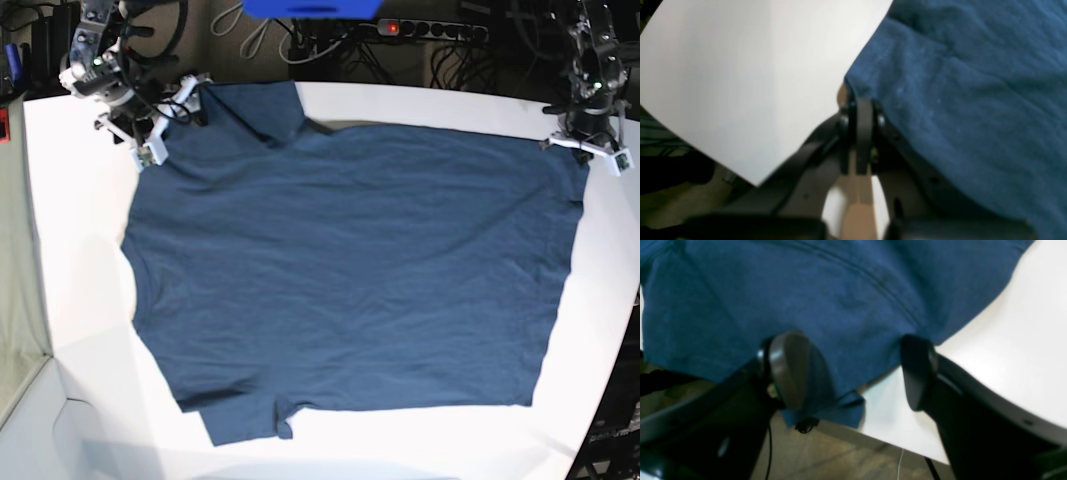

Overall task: Layout the t-shirt on the table in an organized manner, then fold the t-shirt properly
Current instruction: 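Grasp the shirt side edges with both grippers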

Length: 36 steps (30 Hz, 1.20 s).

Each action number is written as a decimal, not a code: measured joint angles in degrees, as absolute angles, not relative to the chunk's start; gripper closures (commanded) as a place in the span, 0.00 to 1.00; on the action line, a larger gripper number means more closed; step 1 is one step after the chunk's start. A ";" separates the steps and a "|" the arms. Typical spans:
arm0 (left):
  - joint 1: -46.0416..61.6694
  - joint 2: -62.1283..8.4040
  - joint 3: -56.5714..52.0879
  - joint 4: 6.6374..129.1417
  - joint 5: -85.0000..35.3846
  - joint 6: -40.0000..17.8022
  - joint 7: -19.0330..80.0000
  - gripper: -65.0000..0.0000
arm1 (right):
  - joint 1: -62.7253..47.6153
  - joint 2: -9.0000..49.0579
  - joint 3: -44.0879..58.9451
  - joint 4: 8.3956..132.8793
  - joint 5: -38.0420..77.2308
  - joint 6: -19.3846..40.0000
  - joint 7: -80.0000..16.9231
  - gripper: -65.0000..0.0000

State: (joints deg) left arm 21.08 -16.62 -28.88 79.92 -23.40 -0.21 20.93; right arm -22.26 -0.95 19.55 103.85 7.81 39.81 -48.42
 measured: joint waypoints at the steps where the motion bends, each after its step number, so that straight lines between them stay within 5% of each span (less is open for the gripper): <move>1: 21.08 -16.62 -28.88 79.92 -23.40 -0.21 20.91 1.00 | -22.26 -0.95 19.55 103.85 7.81 39.81 -48.40 0.40; 11: 21.08 -16.62 -28.88 79.92 -23.40 -0.21 20.93 1.00 | -22.24 -0.95 19.49 103.59 7.81 39.81 -48.51 1.00; 36: 17.08 -16.49 -29.15 90.28 -23.70 -0.16 23.55 1.00 | -14.76 1.89 19.46 111.07 7.55 39.83 -50.13 1.00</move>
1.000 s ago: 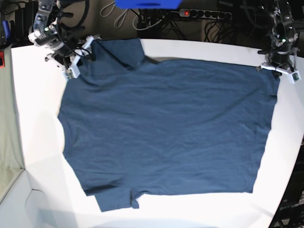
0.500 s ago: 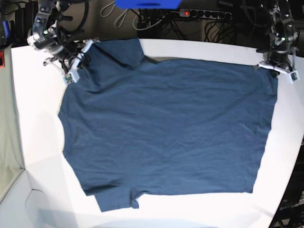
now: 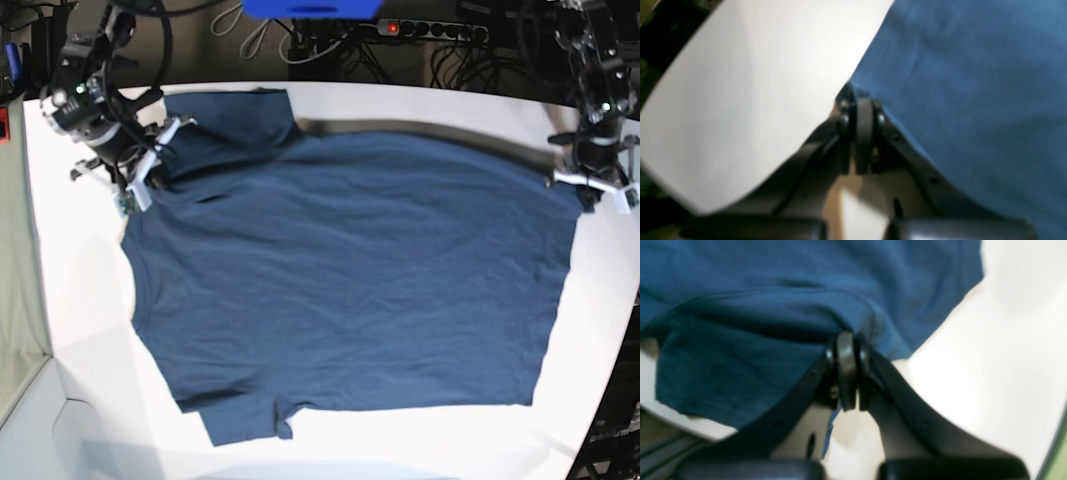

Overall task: Layout the t-shirt on the table in an organized manner, then fold the t-shirt properly
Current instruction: 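Grasp the shirt side edges with both grippers, then fold the grasped edge over the shirt body with both grippers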

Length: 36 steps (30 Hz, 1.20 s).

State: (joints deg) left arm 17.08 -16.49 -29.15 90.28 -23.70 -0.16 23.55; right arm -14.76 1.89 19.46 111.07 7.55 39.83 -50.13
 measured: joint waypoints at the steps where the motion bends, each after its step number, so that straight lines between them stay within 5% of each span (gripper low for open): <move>1: 16.38 -16.49 -29.15 90.24 -23.77 -0.19 23.42 1.00 | -14.22 2.24 19.44 111.07 7.73 39.83 -49.93 1.00; 21: 8.91 -16.01 -34.61 90.87 -23.73 -0.14 23.59 1.00 | -5.41 3.14 19.14 100.82 7.77 39.83 -50.28 1.00; 36: -0.08 -15.42 -31.57 80.27 -23.38 -0.19 23.18 1.00 | 4.91 4.67 18.94 91.31 7.79 39.83 -49.89 1.00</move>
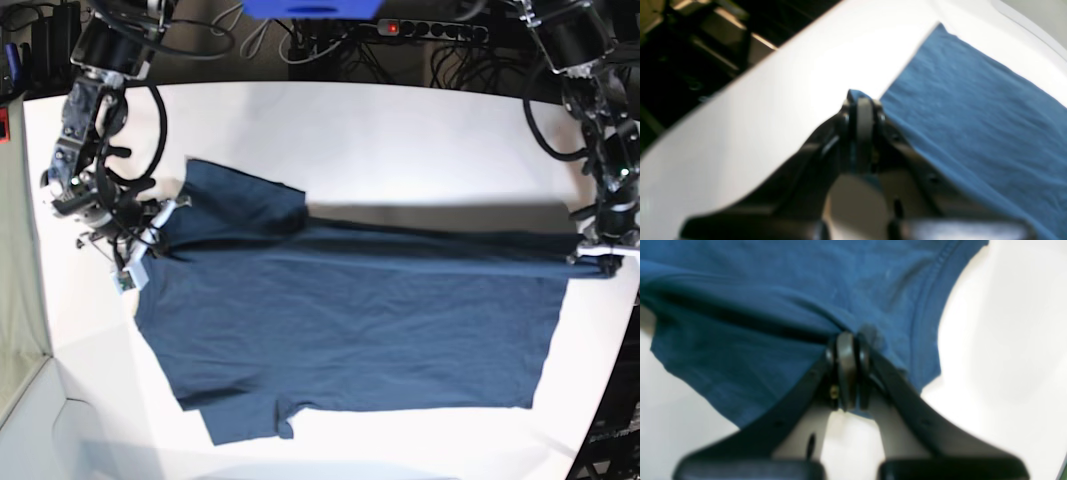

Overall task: Layout the t-shirt on the table in an organized manner, then fold the t-shirt properly
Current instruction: 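Fold the grasped edge over the shirt body with both grippers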

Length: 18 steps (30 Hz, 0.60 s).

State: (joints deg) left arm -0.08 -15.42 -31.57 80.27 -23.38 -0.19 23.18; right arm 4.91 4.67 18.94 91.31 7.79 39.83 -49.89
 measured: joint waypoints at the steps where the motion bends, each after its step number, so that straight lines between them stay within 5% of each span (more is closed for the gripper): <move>1: -0.38 -15.49 -30.61 78.89 -23.38 -0.19 23.35 1.00 | 5.17 5.02 18.90 91.20 7.73 39.83 -49.89 1.00; 18: -11.05 -17.08 -26.09 63.40 -22.98 -0.03 23.07 1.00 | 9.21 5.56 19.05 86.78 7.62 39.83 -49.71 1.00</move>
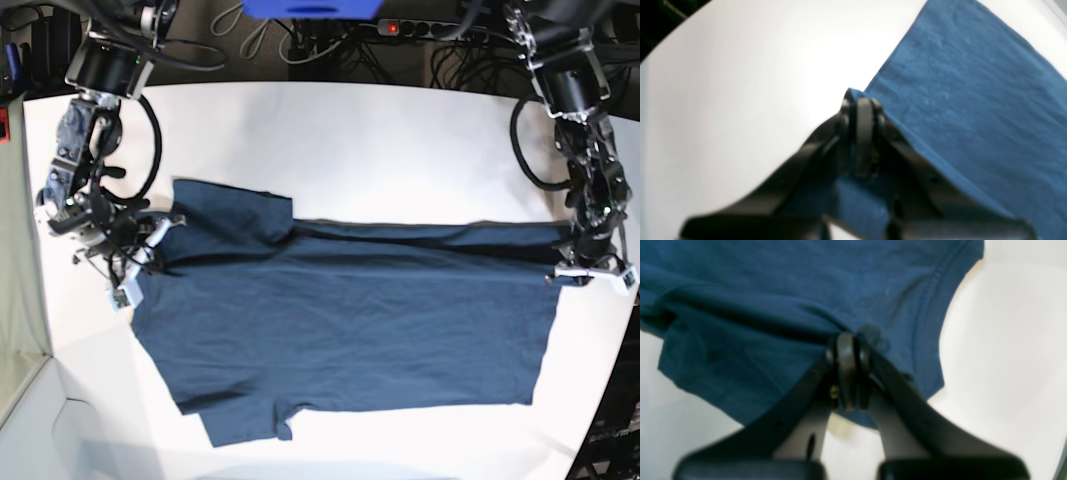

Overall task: Layout the t-shirt on the table in an organized manner, then fold the t-shirt properly
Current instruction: 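Fold the grasped edge over the shirt body with both grippers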

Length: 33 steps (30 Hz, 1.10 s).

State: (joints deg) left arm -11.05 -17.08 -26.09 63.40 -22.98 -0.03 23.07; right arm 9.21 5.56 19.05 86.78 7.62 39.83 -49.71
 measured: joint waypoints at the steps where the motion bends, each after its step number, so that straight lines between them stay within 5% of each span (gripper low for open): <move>1: -11.81 -17.17 -25.12 62.30 -22.96 0.01 23.07 1.00 | 9.69 5.56 19.05 86.37 7.44 39.83 -49.76 1.00; 15: -14.11 -18.52 -21.28 59.07 -22.94 -0.01 23.27 0.98 | 12.03 5.56 19.05 85.10 7.46 39.83 -49.56 0.99; 25: -16.16 -19.77 -21.21 53.71 -22.98 0.01 23.31 0.26 | 11.68 5.69 19.49 85.27 7.29 39.83 -50.06 0.40; 29: -16.01 -20.38 -21.71 53.71 -22.98 0.05 23.09 0.15 | 9.56 6.44 20.71 87.50 7.38 39.83 -49.98 0.32; 33: -12.45 -20.14 -21.67 57.56 -23.29 -0.01 22.94 0.13 | 5.58 6.76 22.26 89.43 7.35 39.83 -49.69 0.32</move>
State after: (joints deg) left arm -12.45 -20.14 -21.67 57.56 -23.29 -0.01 22.94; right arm 5.58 6.76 22.26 89.43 7.35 39.83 -49.69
